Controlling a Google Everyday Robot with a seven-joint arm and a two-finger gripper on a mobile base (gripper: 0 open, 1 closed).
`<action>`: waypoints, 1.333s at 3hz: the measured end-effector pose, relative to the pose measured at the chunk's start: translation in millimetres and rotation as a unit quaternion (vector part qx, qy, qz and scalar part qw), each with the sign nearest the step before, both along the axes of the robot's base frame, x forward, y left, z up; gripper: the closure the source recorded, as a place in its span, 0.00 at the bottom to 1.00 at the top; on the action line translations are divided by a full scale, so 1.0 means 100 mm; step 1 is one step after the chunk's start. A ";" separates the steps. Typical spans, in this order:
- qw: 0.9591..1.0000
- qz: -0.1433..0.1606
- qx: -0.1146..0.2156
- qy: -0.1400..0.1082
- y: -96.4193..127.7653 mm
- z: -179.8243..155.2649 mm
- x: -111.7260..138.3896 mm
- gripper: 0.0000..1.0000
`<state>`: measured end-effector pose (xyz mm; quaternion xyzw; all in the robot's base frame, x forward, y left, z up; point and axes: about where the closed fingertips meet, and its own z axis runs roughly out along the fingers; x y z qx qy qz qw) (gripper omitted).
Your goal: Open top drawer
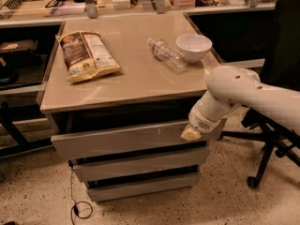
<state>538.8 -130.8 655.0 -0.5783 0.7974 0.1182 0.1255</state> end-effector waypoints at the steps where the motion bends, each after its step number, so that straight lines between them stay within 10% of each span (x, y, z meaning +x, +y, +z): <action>1: 1.000 0.000 0.000 0.000 0.00 0.00 0.00 1.00; 4: 1.000 0.000 0.000 0.000 0.00 0.11 0.00 1.00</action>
Offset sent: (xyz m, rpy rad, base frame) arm 0.0000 0.0000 0.0000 0.0000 0.0000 0.0000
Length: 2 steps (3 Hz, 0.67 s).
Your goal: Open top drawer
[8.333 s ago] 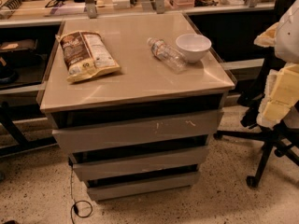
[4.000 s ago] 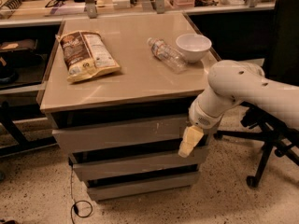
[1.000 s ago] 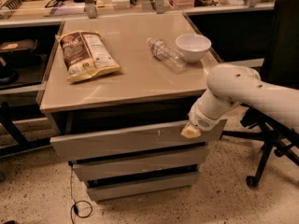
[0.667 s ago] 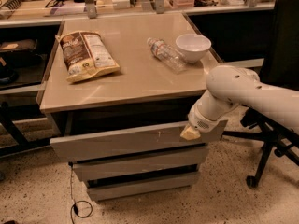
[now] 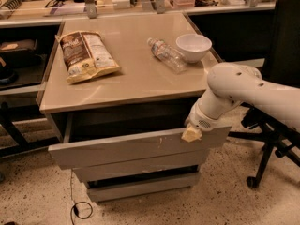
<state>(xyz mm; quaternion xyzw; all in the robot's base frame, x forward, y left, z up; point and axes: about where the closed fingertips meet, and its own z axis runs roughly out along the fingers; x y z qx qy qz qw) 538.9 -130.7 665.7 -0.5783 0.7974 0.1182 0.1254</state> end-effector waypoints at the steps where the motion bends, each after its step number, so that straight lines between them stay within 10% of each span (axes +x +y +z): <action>1: 1.000 0.000 0.000 0.000 0.00 0.01 0.00 1.00; 2: 1.000 -0.006 -0.006 0.004 -0.06 0.06 -0.15 1.00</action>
Offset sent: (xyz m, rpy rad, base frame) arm -0.1259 -0.0508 0.0412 -0.0946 0.0618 -0.0887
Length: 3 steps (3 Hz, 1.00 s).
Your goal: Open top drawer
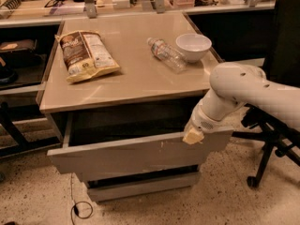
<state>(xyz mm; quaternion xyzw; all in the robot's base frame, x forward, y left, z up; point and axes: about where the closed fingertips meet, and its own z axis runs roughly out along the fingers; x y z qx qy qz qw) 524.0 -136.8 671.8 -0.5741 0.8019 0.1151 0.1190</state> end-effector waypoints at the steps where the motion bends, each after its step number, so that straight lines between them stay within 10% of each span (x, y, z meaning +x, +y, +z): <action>1: 1.000 0.000 0.000 0.000 0.00 0.03 0.00 1.00; 3: 1.000 -0.024 -0.011 0.013 -0.14 0.09 -0.37 1.00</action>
Offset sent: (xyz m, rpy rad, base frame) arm -0.1852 -0.0740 0.0476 -0.1045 0.1195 -0.2245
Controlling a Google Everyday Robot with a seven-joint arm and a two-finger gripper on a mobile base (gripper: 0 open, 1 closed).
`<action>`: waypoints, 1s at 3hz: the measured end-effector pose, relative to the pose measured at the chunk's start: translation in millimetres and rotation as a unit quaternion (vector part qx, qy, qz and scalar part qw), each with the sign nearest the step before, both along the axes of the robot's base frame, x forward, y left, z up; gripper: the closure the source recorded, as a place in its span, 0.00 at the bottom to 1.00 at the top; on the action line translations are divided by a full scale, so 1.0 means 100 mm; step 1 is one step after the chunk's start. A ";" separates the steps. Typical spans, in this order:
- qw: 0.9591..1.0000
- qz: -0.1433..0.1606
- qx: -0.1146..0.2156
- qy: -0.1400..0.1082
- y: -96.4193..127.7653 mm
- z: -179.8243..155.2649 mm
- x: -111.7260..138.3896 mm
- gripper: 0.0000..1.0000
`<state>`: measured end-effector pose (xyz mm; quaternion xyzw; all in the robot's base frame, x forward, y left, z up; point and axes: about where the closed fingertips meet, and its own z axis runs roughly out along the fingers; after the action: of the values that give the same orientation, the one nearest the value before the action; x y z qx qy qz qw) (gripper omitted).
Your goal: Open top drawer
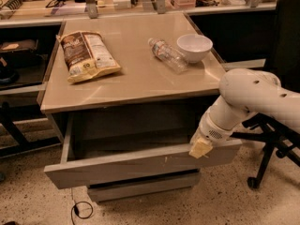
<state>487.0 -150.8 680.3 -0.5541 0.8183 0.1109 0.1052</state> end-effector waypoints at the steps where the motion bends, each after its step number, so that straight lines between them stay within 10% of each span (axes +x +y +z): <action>1: 1.000 0.001 -0.003 0.006 0.00 0.01 -0.07 1.00; 3: 1.000 -0.002 -0.010 0.017 -0.06 0.04 -0.36 1.00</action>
Offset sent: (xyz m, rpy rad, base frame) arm -0.0684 -0.0167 0.0143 -0.0398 0.0658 -0.0085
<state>451.1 -157.2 684.4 -0.5516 0.8220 0.1125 0.0858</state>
